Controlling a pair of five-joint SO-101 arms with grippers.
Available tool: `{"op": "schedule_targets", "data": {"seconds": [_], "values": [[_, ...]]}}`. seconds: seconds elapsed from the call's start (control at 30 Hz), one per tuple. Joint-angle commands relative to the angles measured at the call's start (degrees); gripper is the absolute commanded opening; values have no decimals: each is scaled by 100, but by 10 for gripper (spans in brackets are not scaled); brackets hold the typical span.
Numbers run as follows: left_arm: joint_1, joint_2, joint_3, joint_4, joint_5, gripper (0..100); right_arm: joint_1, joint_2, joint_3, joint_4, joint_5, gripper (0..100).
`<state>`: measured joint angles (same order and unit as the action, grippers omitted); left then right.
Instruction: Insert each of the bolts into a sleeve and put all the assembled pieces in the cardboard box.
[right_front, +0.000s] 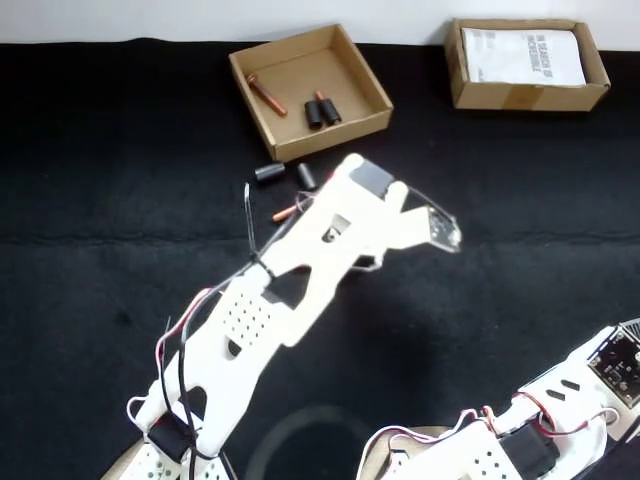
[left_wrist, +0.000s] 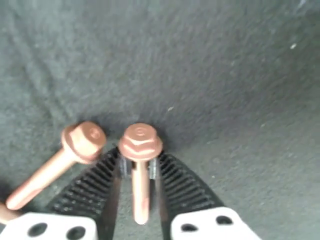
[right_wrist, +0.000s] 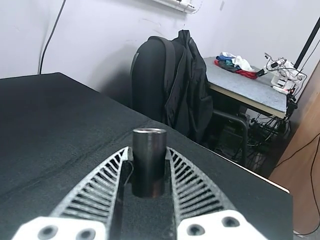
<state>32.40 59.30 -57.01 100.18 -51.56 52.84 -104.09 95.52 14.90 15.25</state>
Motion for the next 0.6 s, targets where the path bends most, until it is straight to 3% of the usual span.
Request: {"op": "schedule_targets", "data": {"seconds": [0.0,0.13,0.27,0.47,0.57], "values": [[136,-92,-224,70,290,8,75,-57,303,-154,62,7],[-40,-409,-224,70,835,8,-31,-13,347,-84,18,7],[-215,-1147,-224,62,1644,8,-479,-57,215,655,-316,7],[-418,-2448,-207,70,3262,8,-2114,-57,-1385,2879,-1099,7],[-523,-3099,-198,70,3376,8,-3327,-4,-2149,3732,-1468,7]]}}
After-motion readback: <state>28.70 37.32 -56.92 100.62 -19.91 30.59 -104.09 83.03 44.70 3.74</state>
